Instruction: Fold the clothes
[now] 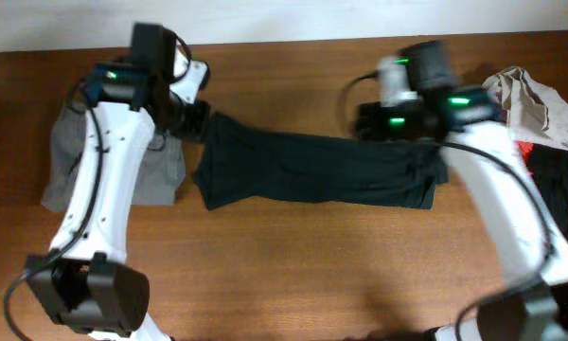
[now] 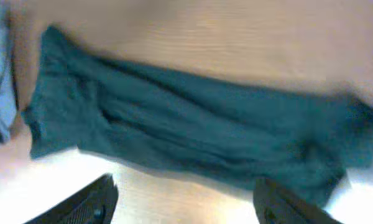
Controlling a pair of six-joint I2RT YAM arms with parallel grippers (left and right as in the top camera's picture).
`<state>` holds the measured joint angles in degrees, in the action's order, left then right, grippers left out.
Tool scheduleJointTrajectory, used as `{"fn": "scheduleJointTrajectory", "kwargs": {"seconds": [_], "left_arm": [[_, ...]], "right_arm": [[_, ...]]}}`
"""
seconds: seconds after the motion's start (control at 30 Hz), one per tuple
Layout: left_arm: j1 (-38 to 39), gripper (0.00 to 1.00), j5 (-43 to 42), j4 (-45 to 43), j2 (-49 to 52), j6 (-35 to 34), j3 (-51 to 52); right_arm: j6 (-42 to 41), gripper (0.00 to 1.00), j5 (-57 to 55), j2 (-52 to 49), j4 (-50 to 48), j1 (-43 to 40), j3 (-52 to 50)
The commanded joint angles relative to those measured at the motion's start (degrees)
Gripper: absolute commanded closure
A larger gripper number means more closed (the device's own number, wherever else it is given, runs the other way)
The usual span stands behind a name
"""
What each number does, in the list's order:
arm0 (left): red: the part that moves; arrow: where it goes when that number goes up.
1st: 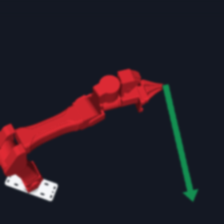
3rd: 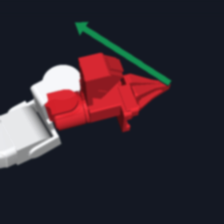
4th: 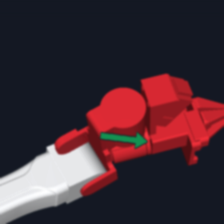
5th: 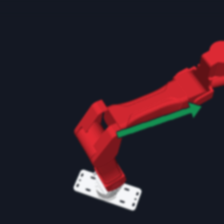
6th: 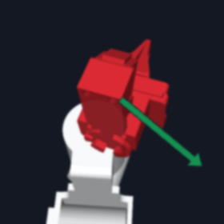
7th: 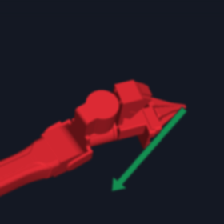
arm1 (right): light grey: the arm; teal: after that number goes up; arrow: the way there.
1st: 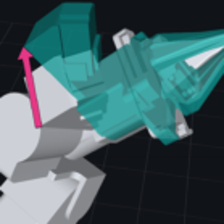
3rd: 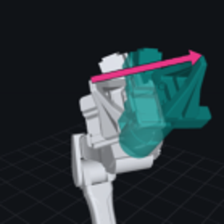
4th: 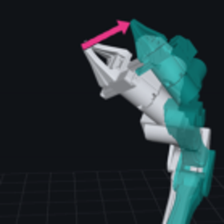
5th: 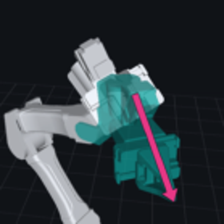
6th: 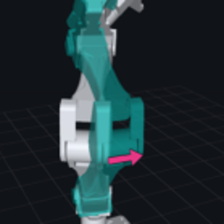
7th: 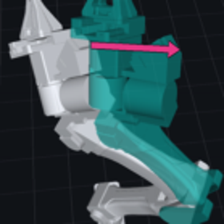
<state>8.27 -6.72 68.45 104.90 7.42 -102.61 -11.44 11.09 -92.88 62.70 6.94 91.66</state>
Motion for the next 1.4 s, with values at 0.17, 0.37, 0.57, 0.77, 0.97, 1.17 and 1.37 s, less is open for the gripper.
{"fn": "scheduleJointTrajectory", "kwargs": {"seconds": [0.17, 0.37, 0.57, 0.77, 0.97, 1.17, 1.37], "left_arm": [[-0.1, 0.78, -12.0, -20.6, -0.3, 3.9, 25.7], [-0.1, 0.8, -12.0, -32.1, -0.3, 4.4, 33.9], [-0.1, 0.8, -12.0, -38.1, 0.7, 4.5, 38.8], [0.1, 0.8, -12.0, -38.7, 2.6, 4.2, 39.7], [0.9, 0.8, -12.0, -38.7, 3.3, 4.2, 39.7], [1.1, 0.82, -12.0, -38.6, 3.2, 4.2, 39.7], [1.0, 0.86, -11.0, -37.7, 3.3, 4.2, 39.7]], "right_arm": [[-9.4, 0.52, 0.8, -3.4, 10.4, -12.2, -7.8], [-12.0, 0.75, 1.2, -3.8, 4.7, -16.3, -17.5], [-17.1, 0.53, 2.0, -3.8, -5.7, -16.3, -28.4], [-17.8, 0.44, 0.3, -4.0, -17.4, -16.3, -35.7], [-17.8, 0.44, -3.2, -4.0, -27.6, -16.3, -40.6], [-18.3, 0.51, -10.4, -4.0, -28.5, -16.3, -41.7], [-18.0, 0.64, -16.0, -4.0, -27.7, -16.3, -41.7]]}}
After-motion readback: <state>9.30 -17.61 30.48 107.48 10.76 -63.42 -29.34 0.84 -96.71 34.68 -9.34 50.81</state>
